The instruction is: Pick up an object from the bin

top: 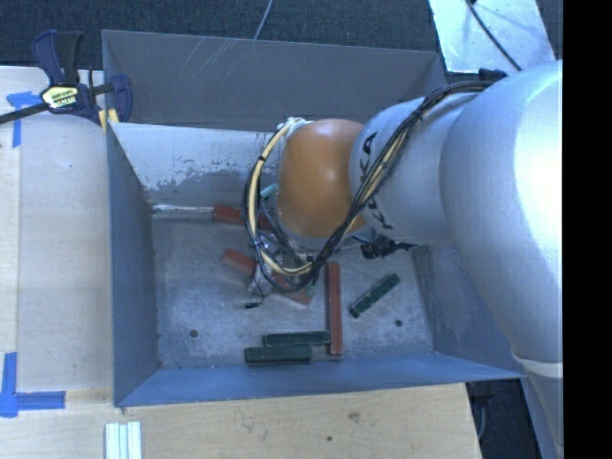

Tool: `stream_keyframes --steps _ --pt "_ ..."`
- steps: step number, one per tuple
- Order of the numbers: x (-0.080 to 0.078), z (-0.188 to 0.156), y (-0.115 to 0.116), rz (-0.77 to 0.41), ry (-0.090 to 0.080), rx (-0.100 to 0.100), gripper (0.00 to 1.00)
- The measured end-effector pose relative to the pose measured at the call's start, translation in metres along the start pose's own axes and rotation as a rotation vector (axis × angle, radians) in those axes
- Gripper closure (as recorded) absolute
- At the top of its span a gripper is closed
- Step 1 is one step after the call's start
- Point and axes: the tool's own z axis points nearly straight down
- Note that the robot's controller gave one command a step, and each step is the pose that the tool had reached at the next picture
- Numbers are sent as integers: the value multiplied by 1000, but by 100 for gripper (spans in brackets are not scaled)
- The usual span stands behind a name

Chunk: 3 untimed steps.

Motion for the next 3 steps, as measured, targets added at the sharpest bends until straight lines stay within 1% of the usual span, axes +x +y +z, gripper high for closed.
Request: stream_keyframes --steps 1,2,3 --pt "0 -2 0 0 0 0 100" --pt "2 -10 -1 0 8 3 100" --pt "3 -33 -1 1 13 4 100"
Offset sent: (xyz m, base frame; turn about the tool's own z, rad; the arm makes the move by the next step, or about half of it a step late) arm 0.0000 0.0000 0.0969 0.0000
